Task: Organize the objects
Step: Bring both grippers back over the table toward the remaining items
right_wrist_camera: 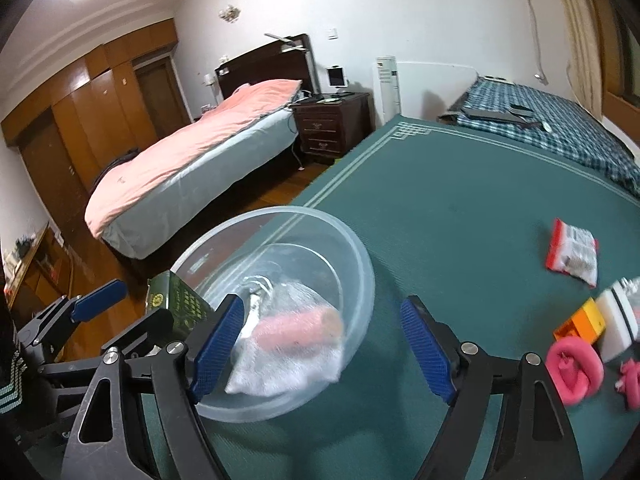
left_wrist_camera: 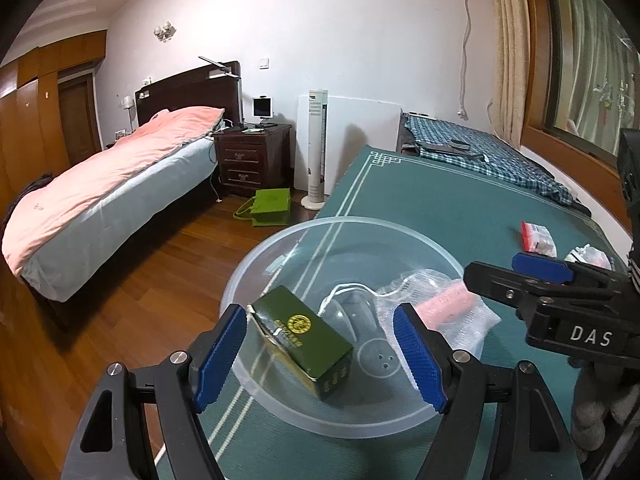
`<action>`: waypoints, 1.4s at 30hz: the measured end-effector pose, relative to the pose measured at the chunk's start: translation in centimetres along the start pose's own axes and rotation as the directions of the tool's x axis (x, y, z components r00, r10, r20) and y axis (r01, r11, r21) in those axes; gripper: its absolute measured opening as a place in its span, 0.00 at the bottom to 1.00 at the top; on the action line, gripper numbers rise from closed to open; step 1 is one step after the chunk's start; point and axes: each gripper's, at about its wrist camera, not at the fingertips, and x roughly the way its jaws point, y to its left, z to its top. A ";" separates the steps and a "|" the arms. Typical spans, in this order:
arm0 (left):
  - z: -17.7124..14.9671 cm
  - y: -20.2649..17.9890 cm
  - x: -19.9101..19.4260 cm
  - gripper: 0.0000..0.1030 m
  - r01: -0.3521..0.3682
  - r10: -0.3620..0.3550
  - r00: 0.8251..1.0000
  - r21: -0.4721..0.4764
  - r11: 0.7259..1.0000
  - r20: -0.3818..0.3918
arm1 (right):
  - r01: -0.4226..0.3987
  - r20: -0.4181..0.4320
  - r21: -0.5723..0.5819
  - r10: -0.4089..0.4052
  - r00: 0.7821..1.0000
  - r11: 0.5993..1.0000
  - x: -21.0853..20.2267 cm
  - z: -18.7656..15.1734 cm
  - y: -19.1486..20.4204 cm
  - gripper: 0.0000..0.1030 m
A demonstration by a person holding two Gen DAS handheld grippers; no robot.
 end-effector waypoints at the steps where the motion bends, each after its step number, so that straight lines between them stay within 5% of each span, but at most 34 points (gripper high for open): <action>1: -0.1 -0.2 -0.2 0.77 0.003 -0.003 1.000 0.003 1.000 -0.001 | 0.005 0.001 0.007 -0.005 1.000 1.000 -0.2 -0.2 -0.2 0.80; 11: -0.1 -1.7 -0.9 0.77 0.028 -0.028 1.000 0.023 0.999 -0.005 | 0.072 -0.010 0.096 -0.072 0.997 0.993 -2.6 -2.8 -4.3 0.79; 24: 0.1 -6.6 -1.8 0.89 0.086 -0.085 0.996 0.078 0.993 -0.012 | 0.203 -0.024 0.214 -0.202 0.979 0.956 -6.7 -7.0 -10.5 0.80; 42: 0.0 -17.9 -1.0 0.92 0.213 -0.204 0.977 0.201 0.956 -0.062 | 0.423 0.003 0.406 -0.464 0.886 0.810 -16.1 -11.0 -23.9 0.80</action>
